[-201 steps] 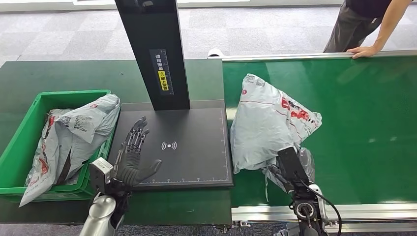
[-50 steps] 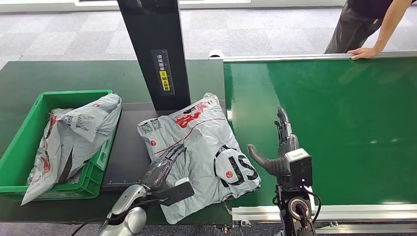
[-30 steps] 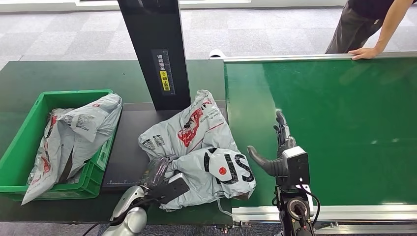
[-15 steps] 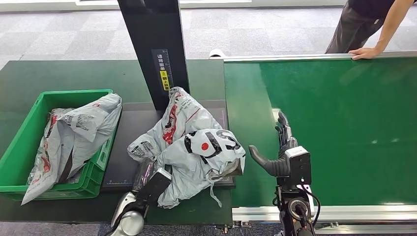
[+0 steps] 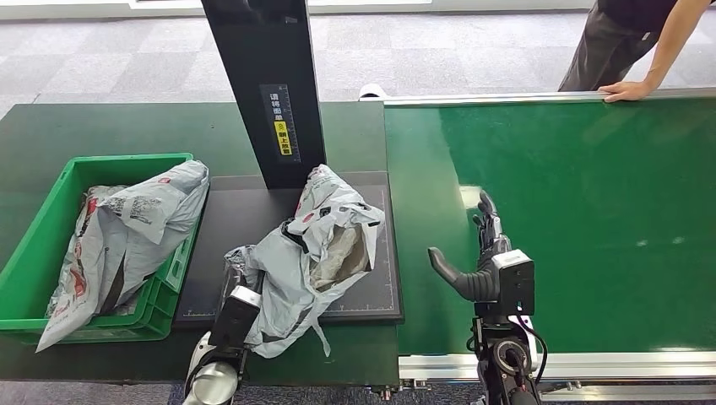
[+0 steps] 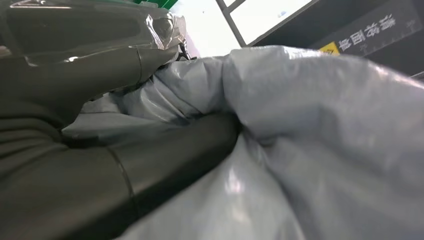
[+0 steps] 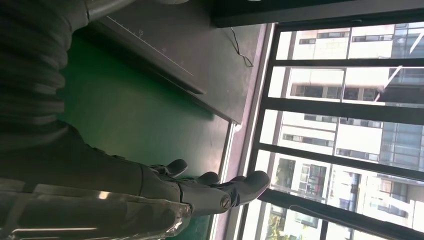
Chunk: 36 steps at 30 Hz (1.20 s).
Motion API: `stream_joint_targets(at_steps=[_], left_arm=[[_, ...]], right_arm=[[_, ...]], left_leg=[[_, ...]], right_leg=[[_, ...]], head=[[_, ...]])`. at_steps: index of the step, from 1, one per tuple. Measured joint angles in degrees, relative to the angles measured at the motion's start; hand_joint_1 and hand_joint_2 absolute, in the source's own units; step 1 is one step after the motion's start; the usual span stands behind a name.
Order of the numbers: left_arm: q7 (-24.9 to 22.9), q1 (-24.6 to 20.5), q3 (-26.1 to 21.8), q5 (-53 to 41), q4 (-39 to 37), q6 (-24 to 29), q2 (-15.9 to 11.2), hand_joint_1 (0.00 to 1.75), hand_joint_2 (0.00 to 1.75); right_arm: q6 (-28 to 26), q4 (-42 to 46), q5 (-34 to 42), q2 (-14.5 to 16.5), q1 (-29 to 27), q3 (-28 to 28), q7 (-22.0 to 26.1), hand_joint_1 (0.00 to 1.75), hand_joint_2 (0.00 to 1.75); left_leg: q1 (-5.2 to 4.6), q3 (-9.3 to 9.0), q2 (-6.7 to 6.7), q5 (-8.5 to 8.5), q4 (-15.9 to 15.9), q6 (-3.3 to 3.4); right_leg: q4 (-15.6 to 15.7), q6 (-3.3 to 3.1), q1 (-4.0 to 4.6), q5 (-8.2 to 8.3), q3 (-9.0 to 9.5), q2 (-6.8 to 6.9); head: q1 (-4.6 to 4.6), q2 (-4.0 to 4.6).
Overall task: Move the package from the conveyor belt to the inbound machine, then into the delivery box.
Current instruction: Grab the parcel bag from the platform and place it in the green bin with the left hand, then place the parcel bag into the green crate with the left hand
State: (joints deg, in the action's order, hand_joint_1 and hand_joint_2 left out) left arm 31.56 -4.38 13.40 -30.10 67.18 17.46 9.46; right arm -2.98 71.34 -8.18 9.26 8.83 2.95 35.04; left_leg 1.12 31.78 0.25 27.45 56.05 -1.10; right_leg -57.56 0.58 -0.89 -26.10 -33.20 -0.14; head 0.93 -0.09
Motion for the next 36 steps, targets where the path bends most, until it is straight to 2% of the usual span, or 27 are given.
stream_joint_targets(at_steps=[6, 11, 17, 22, 26, 32, 36], left_arm=[[0.8, 0.3, 0.0, 1.0, 0.9, 0.1, 0.0, 1.72, 0.00], [6.7, 0.4, 0.3, 8.7, 3.5, 2.2, -0.1, 1.72, 0.00], [8.5, 0.5, 5.3, 18.4, 13.2, 10.0, -3.0, 1.74, 0.00], [8.6, 1.5, 8.5, 24.1, 24.0, 9.2, -5.0, 1.75, 0.00], [8.6, 2.7, 9.2, 24.6, 32.8, 11.3, -6.2, 1.75, 0.00], [8.6, 2.9, 9.8, 23.1, 44.5, 20.5, -8.9, 1.75, 0.00], [8.6, 3.0, 8.4, 14.7, 49.2, 22.1, -9.4, 1.75, 0.00]], right_arm=[[-0.1, -0.2, 0.2, -0.3, 0.2, 0.4, 0.0, 0.00, 1.75], [-0.5, -0.4, 1.0, -0.5, 0.3, 0.6, 0.0, 0.00, 1.75], [-0.7, -1.1, 1.7, -0.7, 0.9, 1.1, 0.2, 0.00, 1.75], [-0.8, -1.8, 2.0, -0.9, 1.4, 1.4, 0.3, 0.00, 1.75], [-0.8, -2.0, 2.1, -1.0, 1.4, 1.6, 0.4, 0.00, 1.75], [-0.8, -2.3, 2.3, -1.2, 1.3, 1.9, 0.8, 0.00, 1.75], [-1.0, -2.5, 2.6, -1.3, 1.3, 2.0, 1.0, 0.00, 1.75]], left_leg=[[0.00, 0.00, 0.00, 0.00, 0.0, 0.00], [0.00, 0.01, 0.00, 0.00, 0.0, 0.00], [0.01, 0.03, 0.00, 0.00, 0.0, 0.00], [0.01, 0.04, -0.01, 0.00, 0.0, 0.00], [0.01, 0.05, -0.01, 0.00, 0.0, 0.00], [0.02, 0.05, -0.01, 0.00, 0.0, 0.00], [0.01, 0.05, -0.02, 0.00, 0.0, 0.00]], right_leg=[[0.0, 0.00, 0.00, 0.00, -0.01, 0.00], [0.0, 0.00, 0.00, 0.00, -0.01, 0.00], [0.0, 0.00, 0.01, 0.00, -0.02, 0.00], [0.0, 0.00, 0.01, 0.00, -0.03, 0.00], [0.0, 0.00, 0.01, 0.00, -0.06, 0.00], [0.0, 0.00, 0.03, 0.00, -0.07, 0.00], [0.0, 0.00, 0.02, 0.00, -0.06, 0.00]], head=[[-0.01, 0.00], [-0.01, 0.00], [0.00, 0.00], [0.00, 0.00], [-0.01, 0.00], [0.00, 0.00], [-0.02, 0.00]])
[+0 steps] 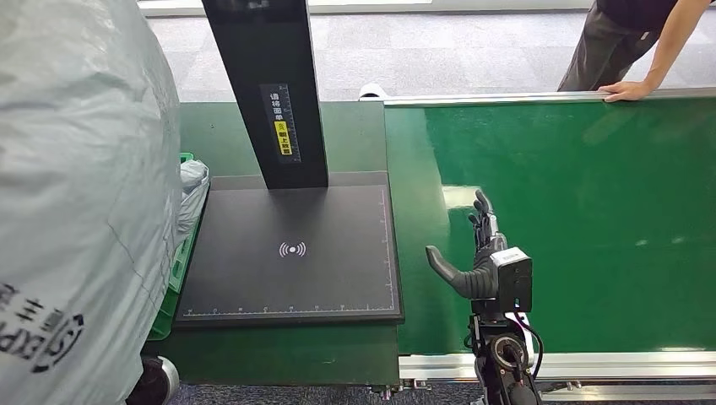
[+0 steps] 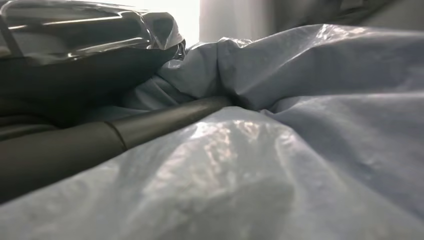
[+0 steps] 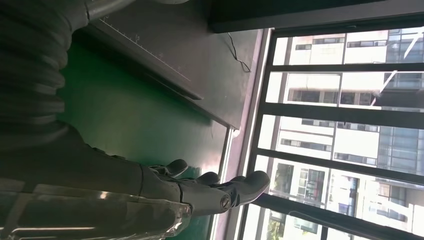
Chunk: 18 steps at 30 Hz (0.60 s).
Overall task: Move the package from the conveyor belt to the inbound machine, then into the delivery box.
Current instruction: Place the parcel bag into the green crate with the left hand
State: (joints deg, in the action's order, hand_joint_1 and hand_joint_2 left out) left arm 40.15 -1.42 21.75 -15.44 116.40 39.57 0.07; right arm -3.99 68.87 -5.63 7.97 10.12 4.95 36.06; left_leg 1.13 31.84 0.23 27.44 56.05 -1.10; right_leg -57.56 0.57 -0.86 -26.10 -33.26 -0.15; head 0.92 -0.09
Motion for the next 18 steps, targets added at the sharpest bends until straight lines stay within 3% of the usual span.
stream_joint_targets(at_steps=[4, 8, 12, 18], left_arm=[[0.0, 0.0, -4.6, -9.6, 2.5, 0.0, 1.3, 1.75, 0.00], [0.0, -0.6, -12.2, -19.6, 2.6, 0.1, 3.9, 1.75, 0.00], [0.0, -1.7, -20.5, -26.9, 0.4, 0.1, 6.5, 1.75, 0.00], [-0.2, -4.0, -27.6, -32.1, -7.4, 0.2, 8.3, 1.75, 0.00]], right_arm=[[-0.4, -0.2, 0.3, -0.1, -0.1, 0.1, 0.0, 0.00, 1.75], [-1.4, -0.1, 0.5, -0.2, -0.9, 0.2, 0.0, 0.00, 1.75], [-2.4, 0.4, 0.5, -0.2, -2.0, 0.1, 0.0, 0.00, 1.75], [-2.6, 2.1, -0.2, -0.2, -3.3, -0.1, -0.4, 0.00, 1.75]], left_leg=[[-0.01, -0.01, 0.00, 0.00, 0.0, 0.00], [0.00, -0.03, 0.01, 0.00, 0.0, 0.00], [0.00, -0.06, -0.14, 0.00, 0.0, 0.00], [-0.02, -0.07, -0.09, 0.00, 0.0, 0.00]], right_leg=[[0.0, 0.00, -0.01, 0.00, 0.00, 0.00], [0.0, 0.00, -0.01, 0.00, -0.01, 0.00], [0.0, -0.01, 0.00, 0.01, -0.01, -0.06], [0.0, 0.00, -0.02, 0.00, 0.02, -0.01]], head=[[0.00, 0.00], [0.00, 0.00], [0.02, 0.00], [0.00, 0.00]])
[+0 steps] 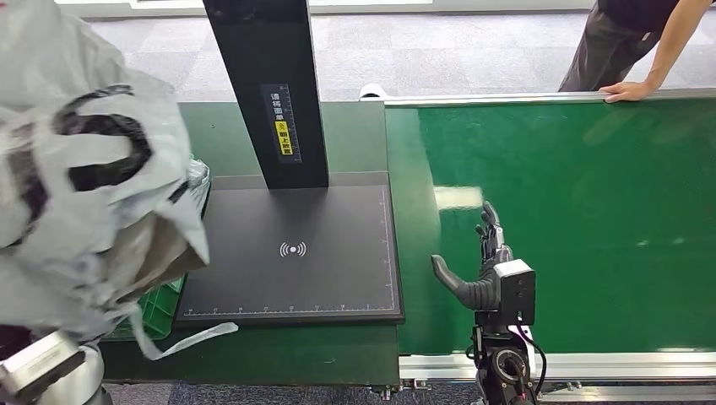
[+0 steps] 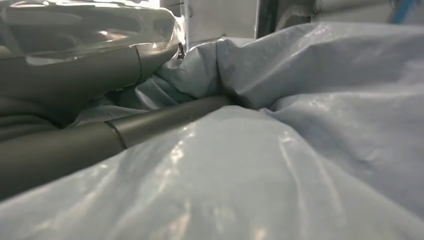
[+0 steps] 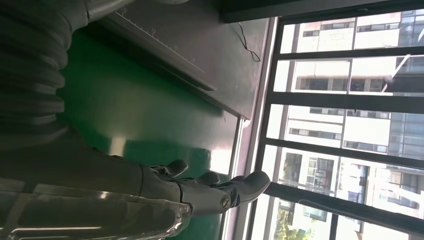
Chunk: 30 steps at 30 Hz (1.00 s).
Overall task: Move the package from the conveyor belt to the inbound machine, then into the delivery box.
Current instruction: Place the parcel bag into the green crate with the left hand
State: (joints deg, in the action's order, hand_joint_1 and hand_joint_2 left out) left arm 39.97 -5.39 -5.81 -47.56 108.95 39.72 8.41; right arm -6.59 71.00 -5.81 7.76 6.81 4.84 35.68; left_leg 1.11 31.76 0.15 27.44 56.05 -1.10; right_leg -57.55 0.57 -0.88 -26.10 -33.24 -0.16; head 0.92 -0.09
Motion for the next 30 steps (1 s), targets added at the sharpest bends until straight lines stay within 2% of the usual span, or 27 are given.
stream_joint_targets(at_steps=[4, 9, 12, 19, 24, 30], left_arm=[[-2.4, -1.9, -5.4, -1.9, -9.7, 0.0, 0.2, 1.75, 0.00], [-9.7, -4.3, -12.5, -7.4, -17.6, 0.2, -0.2, 1.75, 0.00], [-14.3, -5.6, -16.4, -5.9, -21.8, 0.1, -1.4, 1.75, 0.00], [-21.4, -6.8, -17.9, 0.6, -29.0, -3.4, -5.6, 1.75, 0.00], [-22.7, -7.2, -18.7, 4.1, -33.4, -3.9, -7.8, 1.75, 0.00], [-20.8, -9.1, -21.0, 8.9, -39.2, -3.6, -10.6, 1.75, 0.00]], right_arm=[[0.3, 1.6, -0.3, 0.0, -0.8, -0.5, -0.8, 0.00, 1.75], [0.6, 2.0, -0.8, 0.0, -1.1, -0.8, -0.9, 0.00, 1.75], [0.6, 2.3, -1.2, 0.1, -1.4, -1.1, -0.9, 0.00, 1.75], [1.4, 2.8, -1.7, 0.1, -1.5, -1.5, -1.1, 0.00, 1.75], [2.1, 2.8, -2.0, 0.2, -1.5, -1.6, -1.5, 0.00, 1.75], [2.3, 2.8, -2.1, 0.3, -1.5, -1.7, -1.6, 0.00, 1.75]], left_leg=[[0.00, -0.04, -0.21, 0.00, 0.0, 0.00], [0.01, -0.04, -0.20, 0.00, 0.0, 0.00], [0.01, -0.04, -0.22, 0.00, 0.0, -0.01], [0.01, 0.00, -0.21, 0.00, 0.0, 0.00], [0.01, -0.01, -0.19, 0.00, 0.0, -0.01], [0.03, -0.01, -0.20, 0.00, 0.0, -0.01]], right_leg=[[0.0, -0.02, 0.00, 0.03, -0.01, -0.16], [0.0, -0.02, 0.02, 0.03, -0.02, -0.17], [0.0, -0.02, 0.03, 0.02, -0.05, -0.21], [0.0, -0.02, 0.03, 0.02, -0.04, -0.19], [0.0, -0.02, 0.03, 0.02, -0.05, -0.19], [0.0, -0.02, 0.05, 0.02, -0.07, -0.19]], head=[[0.01, 0.00], [0.01, 0.00], [0.01, 0.00], [0.01, 0.00], [0.00, 0.00], [0.01, 0.00]])
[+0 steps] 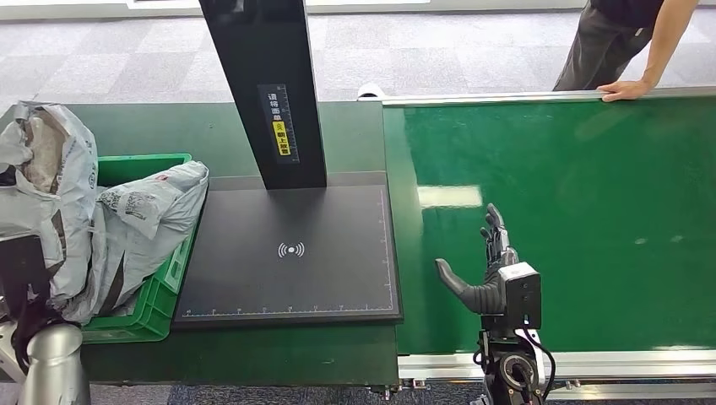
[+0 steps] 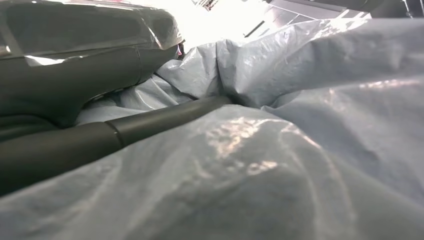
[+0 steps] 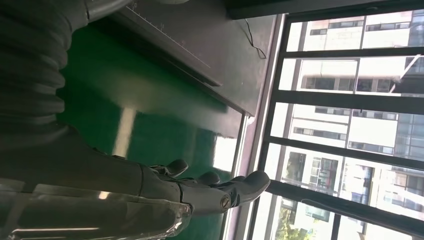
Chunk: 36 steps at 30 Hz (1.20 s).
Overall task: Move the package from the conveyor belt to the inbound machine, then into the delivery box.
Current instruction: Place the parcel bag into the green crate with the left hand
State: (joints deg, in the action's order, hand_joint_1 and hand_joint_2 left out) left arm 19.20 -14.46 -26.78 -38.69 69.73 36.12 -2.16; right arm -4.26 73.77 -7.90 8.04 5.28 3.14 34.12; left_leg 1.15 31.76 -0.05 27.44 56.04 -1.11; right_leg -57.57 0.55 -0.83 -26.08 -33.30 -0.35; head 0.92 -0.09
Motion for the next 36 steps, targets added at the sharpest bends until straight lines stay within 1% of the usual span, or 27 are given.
stream_joint_targets(at_steps=[4, 6, 8, 9, 11, 12, 13, 14, 18, 26, 31, 34, 36], left_arm=[[1.1, -0.8, -0.3, -0.1, -2.1, -1.3, -1.0, 1.75, 0.00], [2.9, -1.0, 0.1, 0.3, -2.7, -4.1, -1.3, 1.72, 0.00], [5.5, -1.1, 0.8, 3.1, -2.8, -8.8, -1.4, 1.60, 0.00], [6.3, -1.1, 1.2, 4.8, -2.8, -11.2, -1.4, 1.50, 0.00], [6.1, -1.1, 2.1, 6.5, -2.8, -14.2, -1.3, 0.75, 0.00], [5.4, -1.1, 2.5, 6.4, -2.8, -14.8, -1.3, 0.38, 0.00], [4.6, -1.1, 2.9, 5.5, -2.8, -14.7, -1.4, 0.05, 0.00], [3.9, -1.1, 3.3, 4.1, -2.8, -14.2, -1.4, 0.00, 0.00], [2.7, -1.1, 4.9, -0.8, -2.8, -11.9, -1.6, 0.00, 0.00], [3.7, -1.0, 6.0, -2.6, -0.8, -9.1, -1.3, 0.00, 0.00], [4.0, -0.6, 5.9, -5.6, 1.3, -2.8, -0.9, 0.00, 0.00], [5.8, 0.1, 5.8, -6.2, 3.7, 1.6, -0.3, 0.00, 0.00], [9.1, 0.4, 4.8, -7.3, 6.0, 3.2, 0.7, 0.00, 0.00]], right_arm=[[0.1, 0.0, 0.0, 0.0, 0.0, 0.0, 0.0, 0.00, 1.75], [0.3, 0.0, 0.1, 0.0, 0.0, -0.1, 0.0, 0.00, 1.75], [0.6, 0.0, 0.2, 0.0, 0.0, -0.2, 0.0, 0.00, 1.75], [0.8, 0.0, 0.3, 0.0, 0.1, -0.2, 0.0, 0.00, 1.75], [1.0, 0.0, 0.4, 0.0, 0.1, -0.3, 0.0, 0.00, 1.75], [1.1, 0.0, 0.4, 0.0, 0.1, -0.3, 0.0, 0.00, 1.75], [1.2, 0.0, 0.4, 0.0, 0.1, -0.4, 0.0, 0.00, 1.75], [1.3, 0.0, 0.4, 0.0, 0.1, -0.5, 0.0, 0.00, 1.75], [1.7, 0.0, 0.3, 0.0, 0.4, -0.6, 0.0, 0.00, 1.75], [2.3, 0.0, 0.2, 0.0, 0.5, -0.8, 0.0, 0.00, 1.75], [2.4, 0.1, 0.2, 0.0, 0.4, -0.9, 0.0, 0.00, 1.75], [2.5, 0.4, 0.3, 0.0, 0.4, -0.9, 0.0, 0.00, 1.75], [2.5, 0.4, 0.4, 0.0, 0.4, -0.9, 0.0, 0.00, 1.75]], left_leg=[[0.00, 0.00, 0.00, 0.00, 0.0, 0.00], [-0.01, -0.01, 0.00, 0.00, 0.0, 0.00], [-0.01, 0.00, 0.01, 0.00, 0.0, 0.00], [-0.01, 0.00, 0.02, 0.00, 0.0, 0.00], [-0.01, 0.00, 0.02, 0.00, 0.0, 0.00], [-0.01, 0.00, 0.03, 0.00, 0.0, 0.00], [-0.01, 0.00, 0.02, 0.00, 0.0, 0.00], [-0.01, 0.00, 0.03, 0.00, 0.0, 0.00], [-0.01, 0.00, 0.03, 0.00, 0.0, 0.00], [-0.01, 0.01, 0.03, 0.00, 0.0, 0.00], [-0.01, 0.01, 0.03, 0.00, 0.0, 0.00], [-0.01, 0.02, 0.02, 0.00, 0.0, 0.00], [-0.01, 0.03, 0.02, 0.00, 0.0, 0.00]], right_leg=[[0.0, 0.00, -0.01, 0.00, 0.00, 0.00], [0.0, 0.00, -0.01, 0.00, 0.00, 0.01], [0.0, 0.00, -0.01, 0.00, 0.02, 0.02], [0.0, 0.00, -0.01, 0.00, 0.02, 0.02], [0.0, 0.00, -0.01, 0.00, 0.02, 0.02], [0.0, 0.00, -0.01, 0.00, 0.02, 0.02], [0.0, 0.00, -0.01, 0.00, 0.02, 0.02], [0.0, 0.00, -0.01, 0.00, 0.02, 0.02], [0.0, 0.00, -0.01, 0.00, 0.02, 0.02], [0.0, 0.00, -0.01, 0.00, 0.02, 0.02], [0.0, 0.00, -0.01, 0.00, 0.02, 0.02], [0.0, 0.00, -0.01, 0.00, 0.01, 0.01], [0.0, 0.00, -0.01, 0.00, 0.02, 0.02]], head=[[-0.02, 0.00], [-0.02, 0.00], [-0.02, 0.00], [-0.01, 0.00], [-0.01, 0.00], [-0.01, 0.00], [-0.01, 0.00], [-0.01, 0.00], [0.00, 0.00], [-0.01, 0.00], [-0.01, 0.00], [0.00, 0.00], [-0.01, 0.00]])
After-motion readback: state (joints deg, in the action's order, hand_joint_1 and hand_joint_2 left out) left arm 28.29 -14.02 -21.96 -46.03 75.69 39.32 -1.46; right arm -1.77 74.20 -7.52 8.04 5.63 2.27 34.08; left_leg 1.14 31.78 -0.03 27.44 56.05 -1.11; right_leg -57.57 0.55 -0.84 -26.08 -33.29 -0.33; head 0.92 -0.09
